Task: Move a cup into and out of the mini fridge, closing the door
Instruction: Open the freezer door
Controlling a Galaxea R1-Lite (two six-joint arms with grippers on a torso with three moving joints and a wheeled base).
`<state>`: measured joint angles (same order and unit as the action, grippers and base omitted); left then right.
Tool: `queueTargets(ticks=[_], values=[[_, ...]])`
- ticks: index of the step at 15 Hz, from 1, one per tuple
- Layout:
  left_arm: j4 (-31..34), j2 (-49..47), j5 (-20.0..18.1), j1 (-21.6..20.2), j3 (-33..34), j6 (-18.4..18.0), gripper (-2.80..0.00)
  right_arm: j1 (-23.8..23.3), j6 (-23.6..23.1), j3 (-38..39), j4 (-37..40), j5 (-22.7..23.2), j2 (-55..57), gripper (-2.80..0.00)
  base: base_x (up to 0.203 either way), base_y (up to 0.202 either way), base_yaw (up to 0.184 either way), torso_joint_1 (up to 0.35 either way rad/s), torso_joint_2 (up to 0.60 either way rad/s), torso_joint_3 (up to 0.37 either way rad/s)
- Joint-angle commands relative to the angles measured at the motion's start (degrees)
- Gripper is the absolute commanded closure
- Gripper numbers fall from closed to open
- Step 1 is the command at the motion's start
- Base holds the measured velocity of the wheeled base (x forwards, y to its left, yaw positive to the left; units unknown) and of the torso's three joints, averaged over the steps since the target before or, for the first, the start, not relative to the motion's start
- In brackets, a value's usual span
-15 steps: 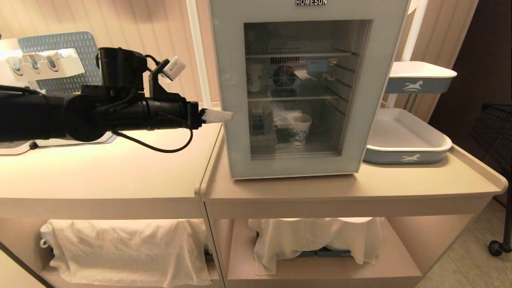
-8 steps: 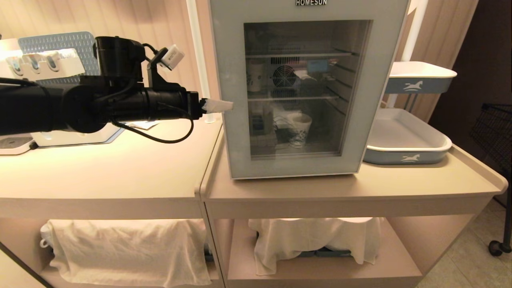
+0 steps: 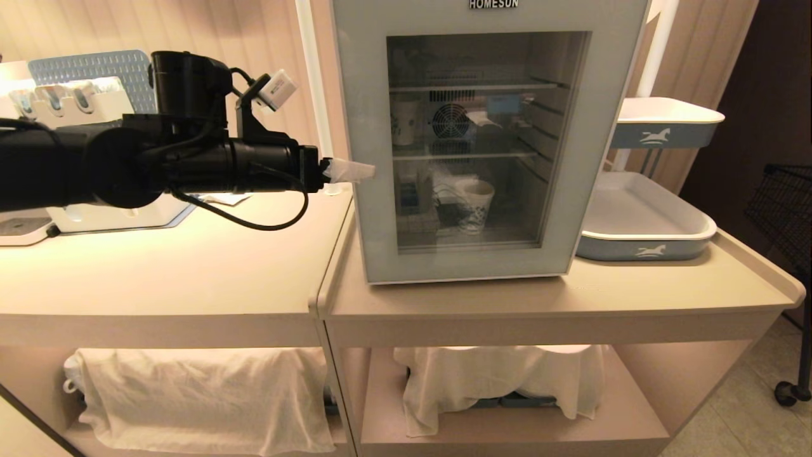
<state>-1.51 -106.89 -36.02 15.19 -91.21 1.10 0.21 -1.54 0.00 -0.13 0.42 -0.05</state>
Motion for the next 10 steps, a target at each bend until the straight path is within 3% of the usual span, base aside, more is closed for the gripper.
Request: queueTargets(ticks=[1, 10], values=[[0.0, 0.6, -0.2, 0.6, -0.4, 0.2, -2.8, 0.0, 0.0, 0.0, 0.0, 0.0, 0.0, 0.0, 0.0, 0.0, 0.0, 0.0, 0.0, 0.0], [-0.2, -1.3, 0.8, 1.8, -7.4, 0.3, -2.8, 0.0, 0.0, 0.0, 0.0, 0.0, 0.0, 0.0, 0.0, 0.0, 0.0, 0.0, 0.0, 0.0]])
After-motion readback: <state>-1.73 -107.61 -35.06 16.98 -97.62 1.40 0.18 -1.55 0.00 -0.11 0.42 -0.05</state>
